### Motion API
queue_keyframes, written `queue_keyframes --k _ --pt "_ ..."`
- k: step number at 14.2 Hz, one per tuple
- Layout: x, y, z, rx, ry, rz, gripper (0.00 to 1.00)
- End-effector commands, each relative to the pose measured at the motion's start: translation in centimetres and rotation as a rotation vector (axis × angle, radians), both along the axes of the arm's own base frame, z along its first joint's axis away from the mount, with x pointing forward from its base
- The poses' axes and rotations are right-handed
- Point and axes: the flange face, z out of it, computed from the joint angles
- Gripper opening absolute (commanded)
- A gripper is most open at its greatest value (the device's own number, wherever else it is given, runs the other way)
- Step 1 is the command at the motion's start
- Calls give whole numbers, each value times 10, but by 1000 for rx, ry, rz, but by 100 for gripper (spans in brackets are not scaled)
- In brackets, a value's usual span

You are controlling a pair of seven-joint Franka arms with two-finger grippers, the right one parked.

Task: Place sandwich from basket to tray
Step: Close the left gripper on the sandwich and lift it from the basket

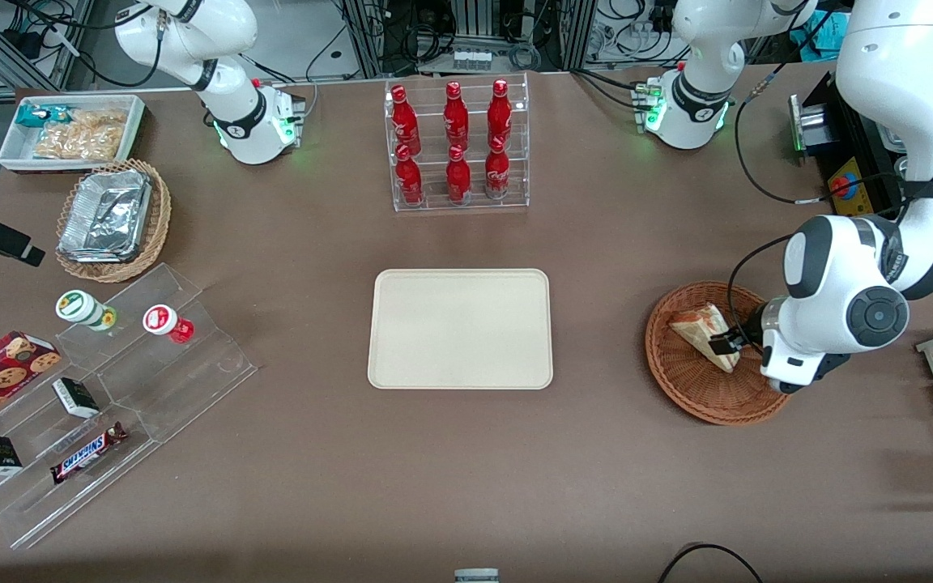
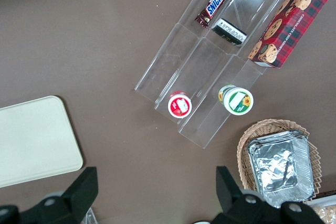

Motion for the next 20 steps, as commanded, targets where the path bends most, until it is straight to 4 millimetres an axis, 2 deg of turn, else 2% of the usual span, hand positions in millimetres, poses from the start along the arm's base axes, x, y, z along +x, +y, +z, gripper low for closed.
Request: queue_keyframes --k 1,4,6,7,8,9,10,13,15,16,17,18,19,20 --pt "-20 -12 -37 14 -46 116 100" --pt "-23 -10 -57 1 -59 139 100" --pt "-34 -1 -83 -14 -86 158 98" --pt "-33 -2 -85 -20 -115 173 57" --pt "-31 -3 -80 -17 -117 166 22" --pt "-25 -4 -69 -12 -122 157 14" --pt "-18 -13 -47 -5 -118 127 12" --pt "7 -43 37 -23 -43 -80 9" --pt "6 -81 69 -48 -65 -182 8" --pt "3 -91 75 -41 -74 -214 8" --pt "-2 -116 77 -22 -84 -299 8" --pt "-12 -155 75 -25 -91 -398 8" --pt "-23 -185 63 -44 -73 -483 8" --pt "-37 -225 57 -75 -71 -618 8"
